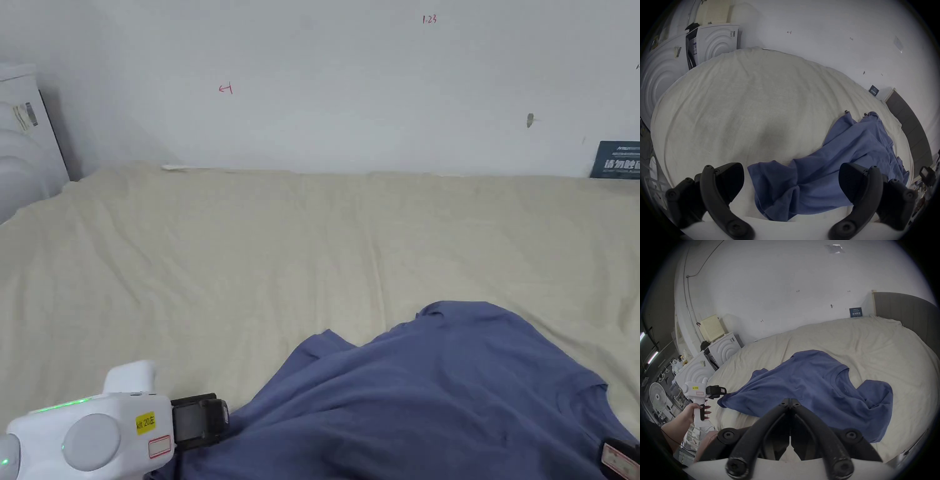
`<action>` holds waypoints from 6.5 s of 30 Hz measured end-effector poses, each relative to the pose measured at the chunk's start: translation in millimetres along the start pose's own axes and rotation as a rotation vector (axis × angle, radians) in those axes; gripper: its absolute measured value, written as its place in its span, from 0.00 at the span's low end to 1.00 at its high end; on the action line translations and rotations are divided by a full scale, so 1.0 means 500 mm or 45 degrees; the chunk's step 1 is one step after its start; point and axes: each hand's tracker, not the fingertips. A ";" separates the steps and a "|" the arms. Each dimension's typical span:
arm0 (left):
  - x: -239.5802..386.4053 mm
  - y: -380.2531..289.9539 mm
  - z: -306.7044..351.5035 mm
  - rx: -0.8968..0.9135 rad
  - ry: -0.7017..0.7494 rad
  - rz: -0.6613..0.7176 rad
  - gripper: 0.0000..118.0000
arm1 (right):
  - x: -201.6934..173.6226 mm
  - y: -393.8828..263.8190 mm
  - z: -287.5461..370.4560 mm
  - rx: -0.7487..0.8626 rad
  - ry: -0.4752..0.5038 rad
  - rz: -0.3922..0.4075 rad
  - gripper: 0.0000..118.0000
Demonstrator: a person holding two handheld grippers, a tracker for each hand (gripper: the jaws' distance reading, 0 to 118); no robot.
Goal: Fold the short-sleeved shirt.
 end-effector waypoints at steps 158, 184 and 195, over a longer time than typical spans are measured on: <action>0.074 -0.057 0.253 0.351 -0.325 -0.070 0.89 | 0.062 0.050 0.108 0.167 -0.148 -0.079 0.80; 0.030 0.373 -0.183 -0.166 -0.108 -0.039 0.88 | 0.020 0.055 -0.040 0.097 0.057 -0.080 0.00; 0.028 0.380 -0.335 -0.364 -0.010 -0.158 0.97 | 0.062 0.042 -0.115 -0.032 0.039 -0.145 0.00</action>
